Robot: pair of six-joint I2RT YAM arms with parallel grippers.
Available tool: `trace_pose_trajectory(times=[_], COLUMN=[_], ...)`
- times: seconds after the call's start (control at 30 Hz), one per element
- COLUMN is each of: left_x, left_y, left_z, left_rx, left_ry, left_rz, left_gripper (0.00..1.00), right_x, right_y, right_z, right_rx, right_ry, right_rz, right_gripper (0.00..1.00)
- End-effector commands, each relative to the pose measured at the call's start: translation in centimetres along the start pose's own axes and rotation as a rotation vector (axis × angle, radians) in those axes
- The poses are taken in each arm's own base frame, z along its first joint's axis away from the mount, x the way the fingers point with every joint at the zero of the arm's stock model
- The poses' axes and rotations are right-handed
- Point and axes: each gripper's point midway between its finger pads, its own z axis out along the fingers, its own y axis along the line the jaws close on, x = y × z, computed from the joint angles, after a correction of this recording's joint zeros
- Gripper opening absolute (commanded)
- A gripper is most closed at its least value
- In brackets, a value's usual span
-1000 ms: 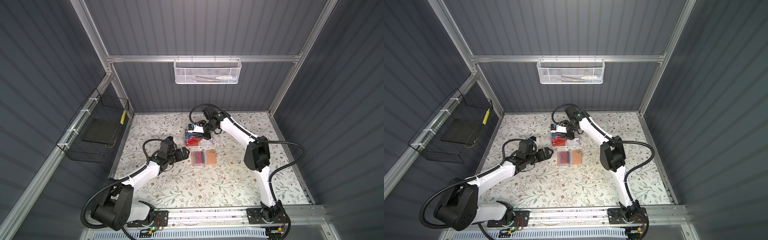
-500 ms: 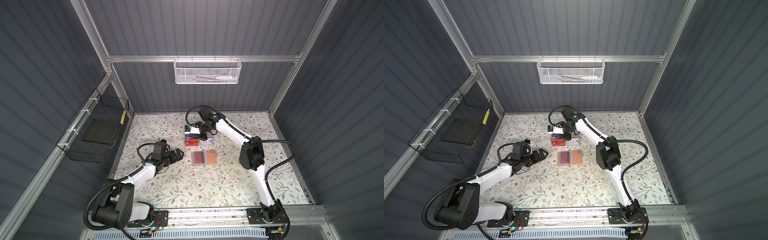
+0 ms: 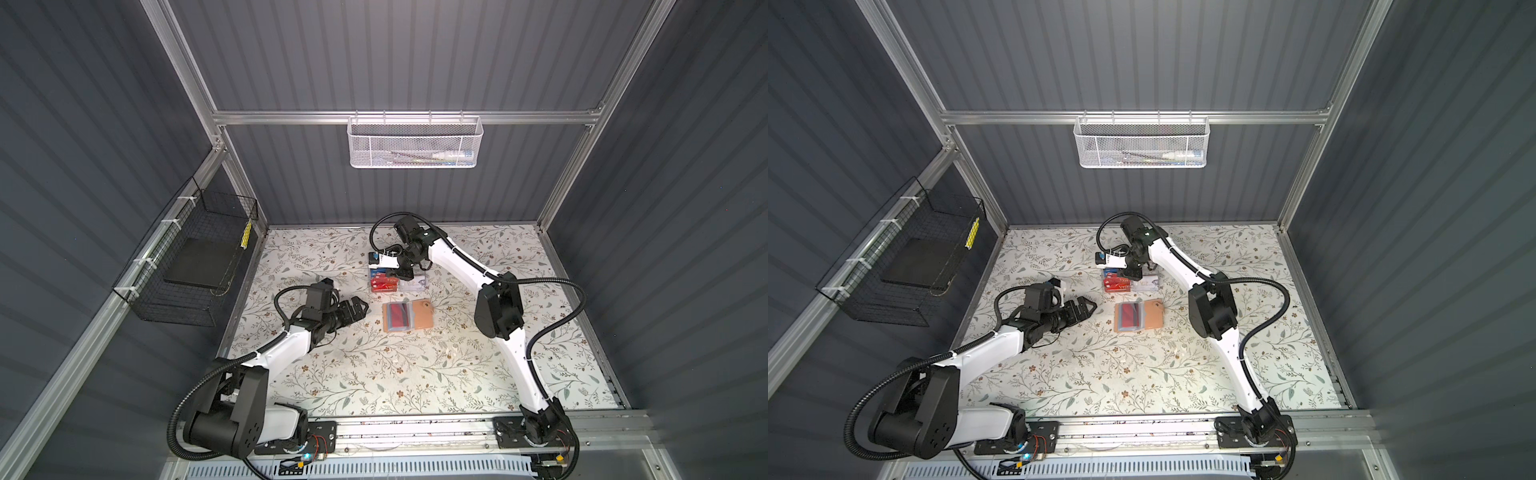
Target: Take the credit cards out of the card holder
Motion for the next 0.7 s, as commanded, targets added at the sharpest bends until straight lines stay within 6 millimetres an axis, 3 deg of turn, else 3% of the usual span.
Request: trace_pose_trajectory(times=[0.0, 0.67], left_x=[0.4, 0.4], left_y=[0.1, 0.1], left_z=[-0.1, -0.5], left_rx=[0.014, 0.021], left_ry=[0.011, 0.004], left_rz=[0.006, 0.006], left_gripper=[1.00, 1.00], right_x=[0.4, 1.1], right_y=[-0.4, -0.6], right_z=[0.3, 2.7], right_rx=[0.014, 0.048], right_ry=[0.025, 0.087], right_rz=[-0.002, -0.004], right_gripper=[0.00, 0.00])
